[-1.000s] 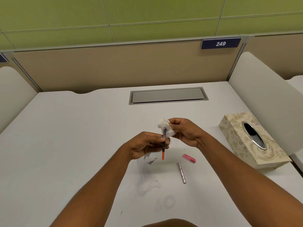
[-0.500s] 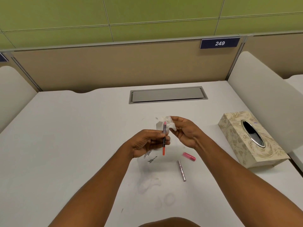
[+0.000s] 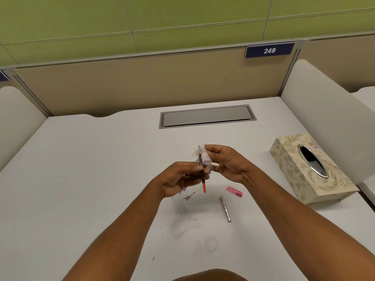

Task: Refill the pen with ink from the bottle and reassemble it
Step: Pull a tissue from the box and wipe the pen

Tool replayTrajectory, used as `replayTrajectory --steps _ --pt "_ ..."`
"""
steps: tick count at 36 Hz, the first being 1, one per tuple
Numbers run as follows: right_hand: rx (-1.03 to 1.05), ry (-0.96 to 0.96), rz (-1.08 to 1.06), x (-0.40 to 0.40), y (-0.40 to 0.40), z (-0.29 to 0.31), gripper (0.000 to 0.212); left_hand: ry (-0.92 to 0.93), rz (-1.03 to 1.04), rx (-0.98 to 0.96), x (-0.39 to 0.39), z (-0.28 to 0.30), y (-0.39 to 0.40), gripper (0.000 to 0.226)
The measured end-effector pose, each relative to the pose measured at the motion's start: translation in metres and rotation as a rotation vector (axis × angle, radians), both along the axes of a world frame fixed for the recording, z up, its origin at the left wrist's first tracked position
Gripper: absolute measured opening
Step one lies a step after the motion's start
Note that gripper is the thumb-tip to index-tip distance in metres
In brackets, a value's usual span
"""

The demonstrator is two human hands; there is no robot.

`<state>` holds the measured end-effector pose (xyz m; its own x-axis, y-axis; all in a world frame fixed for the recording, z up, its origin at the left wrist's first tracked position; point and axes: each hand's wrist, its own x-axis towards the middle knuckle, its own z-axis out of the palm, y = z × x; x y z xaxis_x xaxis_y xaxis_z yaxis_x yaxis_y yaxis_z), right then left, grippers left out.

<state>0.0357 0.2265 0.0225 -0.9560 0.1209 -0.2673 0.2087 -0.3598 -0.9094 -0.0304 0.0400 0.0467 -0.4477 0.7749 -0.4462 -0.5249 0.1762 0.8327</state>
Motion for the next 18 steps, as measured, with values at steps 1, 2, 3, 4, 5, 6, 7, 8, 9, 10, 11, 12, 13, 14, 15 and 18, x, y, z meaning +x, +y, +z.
replayTrajectory --steps 1,2,3,4,5,6,7,8,9,10,11,12,13,14,15,18 --pt "0.013 0.004 -0.004 0.000 -0.001 0.001 0.032 -0.005 0.001 0.000 0.001 0.000 0.001 0.022" --pt "0.025 0.008 -0.006 0.000 -0.002 0.002 0.030 -0.008 -0.002 -0.002 0.002 -0.001 0.001 0.020" --pt "0.037 0.012 -0.006 0.000 -0.003 0.004 0.028 -0.011 -0.004 -0.005 0.003 -0.001 0.002 0.018" --pt "0.054 0.015 -0.007 0.000 -0.004 0.005 0.027 -0.014 -0.005 -0.011 0.004 -0.001 0.002 0.016" --pt "0.077 0.016 -0.009 0.000 -0.004 0.005 0.027 -0.019 -0.007 -0.016 0.005 -0.002 0.002 0.016" --pt "0.104 0.013 -0.010 0.000 -0.004 0.005 0.025 -0.026 -0.011 -0.020 0.006 -0.003 0.002 0.016" --pt "0.132 0.010 -0.010 0.000 -0.004 0.006 0.023 -0.031 -0.017 -0.023 0.007 -0.003 0.002 0.016" --pt "0.159 0.005 -0.012 0.000 -0.004 0.005 0.022 -0.035 -0.025 -0.027 0.008 -0.004 0.001 0.017" --pt "0.183 -0.001 -0.014 0.000 -0.004 0.005 0.022 -0.037 -0.032 -0.032 0.008 -0.005 0.001 0.017" --pt "0.207 -0.009 -0.015 0.000 -0.004 0.006 0.023 -0.039 -0.036 -0.039 0.009 -0.006 0.001 0.017" --pt "0.229 -0.017 -0.014 0.001 -0.004 0.007 0.023 -0.040 -0.038 -0.044 0.009 -0.006 0.001 0.017" --pt "0.245 -0.022 -0.012 0.001 -0.004 0.008 0.023 -0.040 -0.039 -0.047 0.009 -0.007 0.001 0.017" --pt "0.254 -0.024 -0.015 0.002 -0.004 0.009 0.021 -0.039 -0.040 -0.049 0.009 -0.007 0.001 0.017" --pt "0.254 -0.027 -0.031 0.001 -0.004 0.010 0.019 -0.037 -0.043 -0.050 0.009 -0.007 0.000 0.016" --pt "0.245 -0.028 -0.064 0.002 -0.004 0.011 0.016 -0.034 -0.047 -0.051 0.009 -0.007 0.000 0.016" --pt "0.186 -0.023 -0.187 0.001 0.000 0.013 0.011 -0.036 -0.055 -0.054 0.013 -0.008 -0.001 0.015"
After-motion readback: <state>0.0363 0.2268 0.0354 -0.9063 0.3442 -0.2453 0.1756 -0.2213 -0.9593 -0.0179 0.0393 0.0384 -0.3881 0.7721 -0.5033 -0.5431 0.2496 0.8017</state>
